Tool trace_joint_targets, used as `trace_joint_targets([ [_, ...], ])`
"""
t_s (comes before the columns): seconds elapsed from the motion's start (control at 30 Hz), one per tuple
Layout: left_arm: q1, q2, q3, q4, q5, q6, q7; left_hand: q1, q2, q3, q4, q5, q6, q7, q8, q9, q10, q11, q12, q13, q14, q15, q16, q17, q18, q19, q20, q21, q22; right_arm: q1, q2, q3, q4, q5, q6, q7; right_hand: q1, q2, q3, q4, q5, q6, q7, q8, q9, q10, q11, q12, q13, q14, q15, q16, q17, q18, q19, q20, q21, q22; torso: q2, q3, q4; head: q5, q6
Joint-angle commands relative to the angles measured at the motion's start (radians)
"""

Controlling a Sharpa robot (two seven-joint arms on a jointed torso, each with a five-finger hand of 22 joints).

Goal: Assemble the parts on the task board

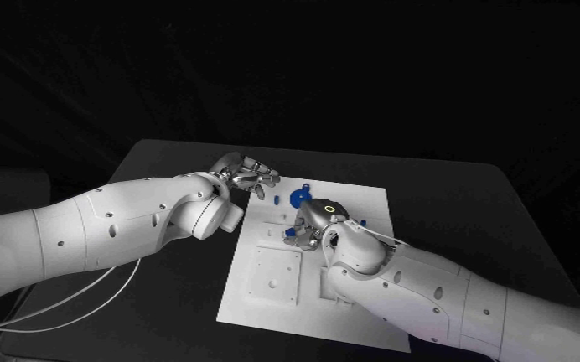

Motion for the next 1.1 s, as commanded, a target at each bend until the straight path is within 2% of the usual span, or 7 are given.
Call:
trace_joint_targets([
  [0.03, 0.001, 0.001, 0.0, 0.002, 0.004, 0.013, 0.004, 0.0, -0.008, 0.006, -0.001, 0.004, -0.006, 0.003, -0.003, -0.001, -0.005, 0.002, 0.002, -0.001, 0.0, 0.008, -0.006, 0.001, 0.016, 0.001, 0.007, -0.005, 0.001, -0.002, 0.005, -0.002, -0.008, -0.018, 0.019, -0.007, 0.0, 0.006, 0.009, -0.001, -0.008, 0.008, 0.001, 0.004, -0.002, 0.005, 0.0, -0.006, 0.002, 0.006, -0.002, 0.003, 0.001, -0.011, 0.012, -0.009, 0.003, 0.071, 0.0, -0.0003, -0.0002, 0.001, -0.001],
  [0.4, 0.001, 0.0, 0.0, 0.003, 0.004, 0.015, 0.003, 0.0, -0.008, 0.006, -0.001, 0.004, -0.006, 0.003, -0.003, -0.001, -0.005, 0.002, 0.002, -0.001, 0.0, 0.008, -0.006, 0.001, 0.016, 0.001, 0.007, -0.005, 0.001, -0.003, 0.014, -0.007, -0.018, -0.023, 0.024, -0.003, 0.007, 0.006, 0.064, -0.044, -0.036, 0.01, 0.001, 0.004, -0.006, 0.004, 0.0, -0.009, 0.006, 0.005, -0.003, 0.0, 0.002, -0.012, 0.011, -0.009, 0.001, 0.071, 0.0, -0.0002, -0.0007, 0.002, -0.003],
  [0.5, 0.001, 0.0, 0.0, 0.004, 0.004, 0.017, 0.002, 0.002, -0.008, 0.008, -0.002, 0.005, -0.006, 0.003, -0.003, 0.0, -0.007, 0.001, 0.004, -0.001, 0.001, 0.008, -0.007, 0.003, 0.016, 0.001, 0.007, -0.005, 0.002, -0.003, 0.014, -0.009, -0.019, -0.027, 0.029, -0.001, 0.024, 0.011, 0.094, -0.073, -0.04, 0.011, 0.001, 0.004, -0.009, 0.003, -0.001, -0.01, 0.006, 0.004, -0.003, -0.002, 0.001, -0.012, 0.01, -0.009, -0.001, 0.07, 0.0, -0.0003, -0.001, 0.002, -0.004],
  [0.57, 0.001, 0.0, 0.0, 0.004, 0.004, 0.017, 0.002, 0.002, -0.008, 0.008, -0.002, 0.005, -0.006, 0.003, -0.003, 0.0, -0.007, 0.001, 0.004, -0.001, 0.001, 0.008, -0.007, 0.003, 0.016, 0.001, 0.007, -0.005, 0.002, -0.003, 0.014, -0.012, -0.02, -0.03, 0.032, 0.001, 0.02, 0.01, 0.154, -0.114, -0.047, 0.013, 0.0, 0.004, -0.014, 0.001, -0.001, -0.009, 0.009, 0.003, -0.003, -0.003, 0.001, -0.012, 0.009, -0.01, -0.001, 0.071, 0.0, 0.0002, -0.0014, 0.002, -0.004],
  [0.73, 0.001, -0.001, 0.0, 0.006, 0.003, 0.018, 0.001, 0.005, -0.008, 0.01, -0.004, 0.007, -0.006, 0.003, -0.003, 0.0, -0.007, 0.001, 0.004, -0.001, 0.0, 0.008, -0.006, 0.003, 0.017, 0.001, 0.006, -0.004, 0.004, -0.003, 0.013, -0.022, -0.021, -0.04, 0.037, 0.003, 0.022, 0.015, 0.19, -0.169, -0.038, 0.015, 0.002, 0.003, -0.019, -0.001, -0.001, -0.011, 0.01, 0.003, -0.002, -0.003, 0.0, -0.012, 0.007, -0.009, -0.001, 0.07, 0.0, 0.0004, -0.0018, 0.002, -0.005],
  [0.87, 0.001, -0.001, 0.0, 0.007, 0.003, 0.02, 0.0, 0.006, -0.008, 0.011, -0.005, 0.009, -0.007, 0.004, -0.003, 0.0, -0.007, 0.001, 0.003, -0.002, 0.001, 0.008, -0.006, 0.004, 0.017, 0.001, 0.006, -0.004, 0.005, -0.003, 0.012, -0.026, -0.022, -0.049, 0.033, 0.004, 0.016, 0.018, 0.214, -0.195, -0.036, 0.017, 0.003, 0.003, -0.021, -0.002, -0.001, -0.011, 0.011, 0.002, -0.002, -0.005, -0.001, -0.011, 0.006, -0.009, 0.0, 0.07, 0.0, 0.0008, -0.0016, 0.001, -0.005],
  [1.1, 0.001, -0.003, 0.0, 0.011, 0.003, 0.025, -0.002, 0.005, -0.008, 0.013, -0.007, 0.013, -0.008, 0.005, -0.003, -0.001, -0.008, 0.002, 0.003, -0.002, 0.0, 0.008, -0.007, 0.004, 0.017, 0.0, 0.006, -0.004, 0.01, -0.003, 0.009, -0.029, -0.024, -0.058, 0.013, 0.022, 0.0, 0.019, 0.278, -0.233, 0.02, 0.005, 0.009, 0.003, -0.029, -0.023, 0.001, -0.036, -0.012, -0.004, -0.003, -0.016, -0.009, -0.008, 0.001, -0.01, -0.013, 0.068, 0.0, 0.0013, -0.0015, 0.0, -0.005],
])
